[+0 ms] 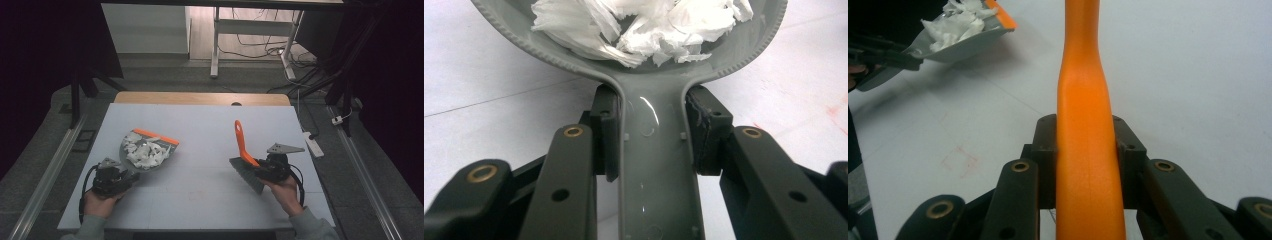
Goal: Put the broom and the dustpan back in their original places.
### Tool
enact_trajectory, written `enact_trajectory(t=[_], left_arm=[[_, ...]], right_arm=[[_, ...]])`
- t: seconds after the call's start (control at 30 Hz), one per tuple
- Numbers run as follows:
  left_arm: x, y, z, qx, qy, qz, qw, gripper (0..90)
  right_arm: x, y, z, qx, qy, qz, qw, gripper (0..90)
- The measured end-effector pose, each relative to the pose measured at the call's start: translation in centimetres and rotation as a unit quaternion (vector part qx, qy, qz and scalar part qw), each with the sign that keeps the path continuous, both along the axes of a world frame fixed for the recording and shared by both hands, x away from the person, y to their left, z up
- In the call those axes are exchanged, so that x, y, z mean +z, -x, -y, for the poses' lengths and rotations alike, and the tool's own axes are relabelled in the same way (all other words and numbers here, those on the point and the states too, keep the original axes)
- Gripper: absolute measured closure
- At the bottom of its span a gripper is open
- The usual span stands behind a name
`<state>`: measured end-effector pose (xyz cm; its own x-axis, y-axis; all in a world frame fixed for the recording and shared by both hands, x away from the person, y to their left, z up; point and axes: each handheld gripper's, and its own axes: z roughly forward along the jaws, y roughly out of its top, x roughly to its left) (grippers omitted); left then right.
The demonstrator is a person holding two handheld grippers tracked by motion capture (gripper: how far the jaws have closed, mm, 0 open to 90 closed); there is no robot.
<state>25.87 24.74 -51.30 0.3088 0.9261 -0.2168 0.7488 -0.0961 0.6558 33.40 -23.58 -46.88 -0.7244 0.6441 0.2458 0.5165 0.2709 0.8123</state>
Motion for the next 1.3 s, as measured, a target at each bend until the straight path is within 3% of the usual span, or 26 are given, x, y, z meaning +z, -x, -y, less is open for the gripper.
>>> enact_trajectory(t=[0.23,0.5,0.77,1.07,1.23,1.3], left_arm=[[-0.8,-1.8,1.0,0.037,-0.01,-0.008,0.9992,62.4],[-1.7,-2.4,1.5,0.086,0.007,-0.018,0.9961,62.3],[-2.0,-2.6,2.2,0.099,0.011,-0.033,0.9945,62.2],[-2.2,-2.7,2.5,0.102,0.008,-0.035,0.9941,62.1],[-2.3,-2.6,2.6,0.092,0.012,-0.033,0.9951,60.6],[-2.2,-2.6,2.7,0.087,0.007,-0.031,0.9957,55.4]], right_arm=[[-0.3,0.4,0.6,0.0,-0.004,-0.017,0.9998,70.6],[-0.6,0.5,0.3,0.003,0.008,-0.021,0.9998,70.6],[-1.5,-0.2,0.3,0.007,0.019,-0.047,0.9987,70.6],[-2.6,-1.9,0.9,-0.018,0.034,-0.076,0.9964,70.6],[-2.9,-2.7,1.4,-0.025,0.043,-0.083,0.9953,69.9],[-2.9,-2.9,1.6,-0.029,0.053,-0.085,0.9946,69.2]])
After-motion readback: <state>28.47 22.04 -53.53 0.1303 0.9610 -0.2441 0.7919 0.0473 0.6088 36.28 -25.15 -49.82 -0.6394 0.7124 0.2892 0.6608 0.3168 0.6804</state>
